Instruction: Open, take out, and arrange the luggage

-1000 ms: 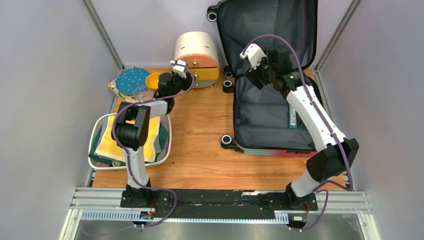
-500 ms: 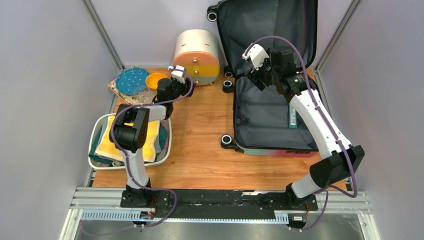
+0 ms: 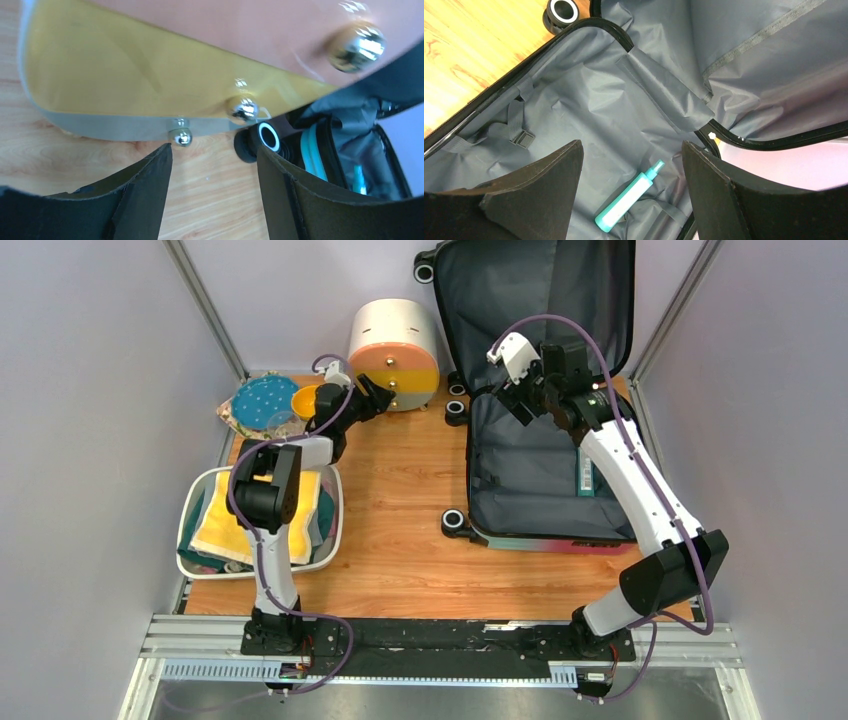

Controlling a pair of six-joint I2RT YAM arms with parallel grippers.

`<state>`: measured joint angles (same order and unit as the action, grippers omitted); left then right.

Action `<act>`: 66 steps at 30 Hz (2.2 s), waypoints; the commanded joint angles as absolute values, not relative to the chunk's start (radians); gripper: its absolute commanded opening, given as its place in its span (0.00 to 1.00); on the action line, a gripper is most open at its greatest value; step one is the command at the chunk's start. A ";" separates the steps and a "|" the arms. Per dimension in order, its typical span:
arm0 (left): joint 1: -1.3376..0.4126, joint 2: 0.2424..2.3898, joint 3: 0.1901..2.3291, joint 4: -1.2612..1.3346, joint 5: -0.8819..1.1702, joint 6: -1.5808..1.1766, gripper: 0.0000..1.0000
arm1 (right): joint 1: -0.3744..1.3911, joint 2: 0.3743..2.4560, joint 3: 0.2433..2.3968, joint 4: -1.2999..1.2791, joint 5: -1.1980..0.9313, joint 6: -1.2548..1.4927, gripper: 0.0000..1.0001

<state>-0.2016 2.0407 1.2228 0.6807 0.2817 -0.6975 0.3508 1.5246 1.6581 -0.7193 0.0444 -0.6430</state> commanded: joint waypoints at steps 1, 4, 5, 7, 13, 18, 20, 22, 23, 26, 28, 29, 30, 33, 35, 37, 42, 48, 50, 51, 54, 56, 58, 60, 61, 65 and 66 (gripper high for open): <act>-0.210 2.095 1.313 0.603 0.206 -0.847 0.70 | 0.334 1.500 1.649 -0.710 0.044 -0.618 0.77; -0.210 2.126 1.350 0.549 0.161 -0.853 0.67 | 0.328 1.494 1.638 -0.712 0.046 -0.618 0.77; -0.212 2.131 1.354 0.540 0.157 -0.850 0.66 | 0.327 1.490 1.635 -0.712 0.046 -0.618 0.77; -0.213 2.147 1.364 0.537 0.158 -0.847 0.65 | 0.321 1.488 1.629 -0.710 0.046 -0.618 0.77; -0.225 2.187 1.394 0.517 0.150 -0.850 0.57 | 0.310 1.476 1.609 -0.716 0.046 -0.621 0.77; -0.241 2.210 1.413 0.540 0.149 -0.838 0.57 | 0.299 1.474 1.603 -0.721 0.038 -0.621 0.77; -0.244 2.223 1.422 0.538 0.144 -0.839 0.57 | 0.298 1.474 1.597 -0.722 0.038 -0.621 0.77; -0.248 2.236 1.436 0.531 0.138 -0.835 0.57 | 0.296 1.473 1.595 -0.724 0.037 -0.620 0.77; -0.249 2.240 1.440 0.531 0.134 -0.833 0.57 | 0.295 1.471 1.592 -0.723 0.037 -0.618 0.77; -0.250 2.255 1.463 0.525 0.127 -0.825 0.57 | 0.290 1.474 1.592 -0.724 0.035 -0.618 0.77; -0.250 2.261 1.474 0.531 0.129 -0.818 0.56 | 0.290 1.474 1.592 -0.726 0.034 -0.618 0.77; -0.250 2.263 1.476 0.532 0.126 -0.815 0.56 | 0.287 1.477 1.594 -0.726 0.032 -0.617 0.77; -0.252 2.264 1.477 0.534 0.124 -0.815 0.55 | 0.288 1.480 1.595 -0.724 0.032 -0.617 0.77; -0.250 2.258 1.473 0.535 0.123 -0.816 0.48 | 0.288 1.485 1.601 -0.727 0.028 -0.617 0.77; -0.249 2.249 1.467 0.546 0.130 -0.818 0.37 | 0.287 1.491 1.608 -0.729 0.025 -0.615 0.77; -0.249 2.237 1.454 0.551 0.135 -0.825 0.26 | 0.288 1.494 1.614 -0.729 0.022 -0.614 0.77; -0.250 2.195 1.375 0.568 0.161 -0.859 0.10 | 0.287 1.497 1.618 -0.730 0.020 -0.615 0.77; -0.258 2.092 1.185 0.624 0.192 -0.894 0.00 | 0.288 1.490 1.621 -0.732 0.014 -0.597 0.77; -0.256 2.056 1.148 0.626 0.199 -0.916 0.00 | 0.288 1.488 1.620 -0.733 0.015 -0.597 0.77; -0.258 2.043 1.112 0.624 0.202 -0.922 0.00 | 0.288 1.489 1.620 -0.735 0.014 -0.597 0.77; -0.262 1.987 1.043 0.638 0.209 -0.939 0.00 | 0.287 1.488 1.620 -0.736 0.015 -0.594 0.77; -0.267 1.950 1.014 0.631 0.204 -0.953 0.00 | 0.288 1.488 1.621 -0.736 0.015 -0.586 0.77; -0.268 1.933 0.988 0.627 0.196 -0.963 0.02 | 0.287 1.489 1.628 -0.735 0.015 -0.577 0.77; -0.270 1.933 0.985 0.629 0.198 -0.976 0.10 | 0.287 1.494 1.634 -0.739 -0.018 -0.565 0.77; -0.268 1.937 0.986 0.632 0.198 -0.979 0.32 | 0.287 1.494 1.637 -0.741 -0.020 -0.561 0.77; -0.268 1.927 1.006 0.617 0.199 -0.962 0.82 | 0.275 1.496 1.632 -0.749 -0.018 -0.542 0.77; -0.270 1.919 1.005 0.605 0.201 -0.957 0.82 | 0.255 1.497 1.634 -0.756 -0.024 -0.513 0.77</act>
<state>-0.2657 1.9781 0.9936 0.6151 0.1860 -0.9493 0.2882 1.5150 1.5929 -0.7506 -0.0017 -0.5854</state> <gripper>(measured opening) 0.786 0.771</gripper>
